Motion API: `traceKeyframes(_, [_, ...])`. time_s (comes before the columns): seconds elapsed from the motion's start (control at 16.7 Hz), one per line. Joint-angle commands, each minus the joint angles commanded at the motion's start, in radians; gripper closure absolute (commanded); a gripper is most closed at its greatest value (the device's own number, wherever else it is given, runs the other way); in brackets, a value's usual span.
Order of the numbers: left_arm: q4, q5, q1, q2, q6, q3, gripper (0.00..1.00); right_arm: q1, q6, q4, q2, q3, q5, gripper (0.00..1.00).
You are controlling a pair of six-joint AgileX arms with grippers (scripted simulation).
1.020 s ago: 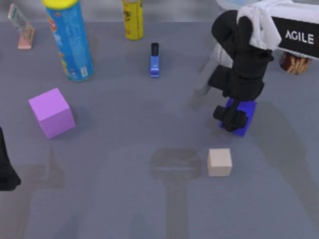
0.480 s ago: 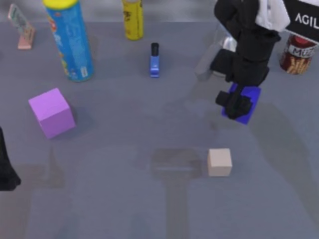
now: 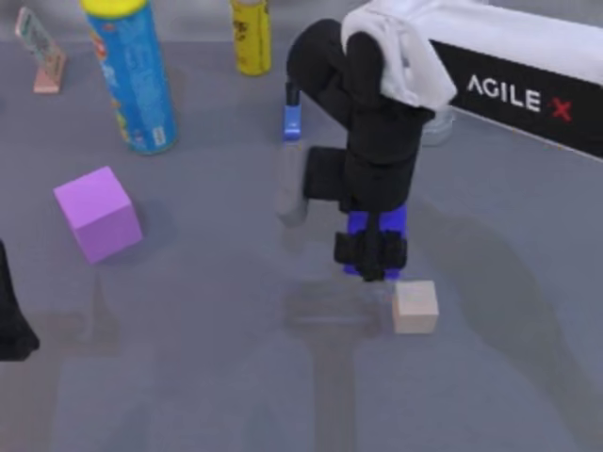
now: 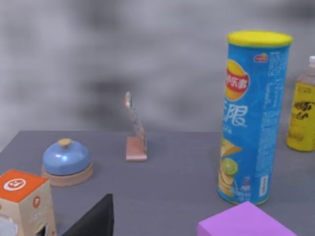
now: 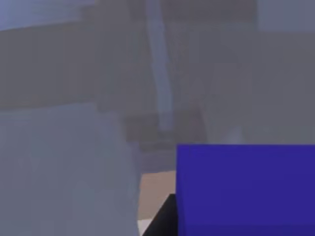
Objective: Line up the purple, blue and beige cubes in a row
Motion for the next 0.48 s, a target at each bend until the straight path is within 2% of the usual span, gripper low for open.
traceKeyframes(0.18, [0.000,0.000,0.000,0.000,0.000,0.000,0.00,0.072,-0.040,-0.003,-0.028,-0.015,-0.001,1.00])
traceKeyframes(0.48, [0.000,0.000,0.000,0.000,0.000,0.000,0.00,0.071,-0.038,0.001,-0.025,-0.016,-0.001,1.00])
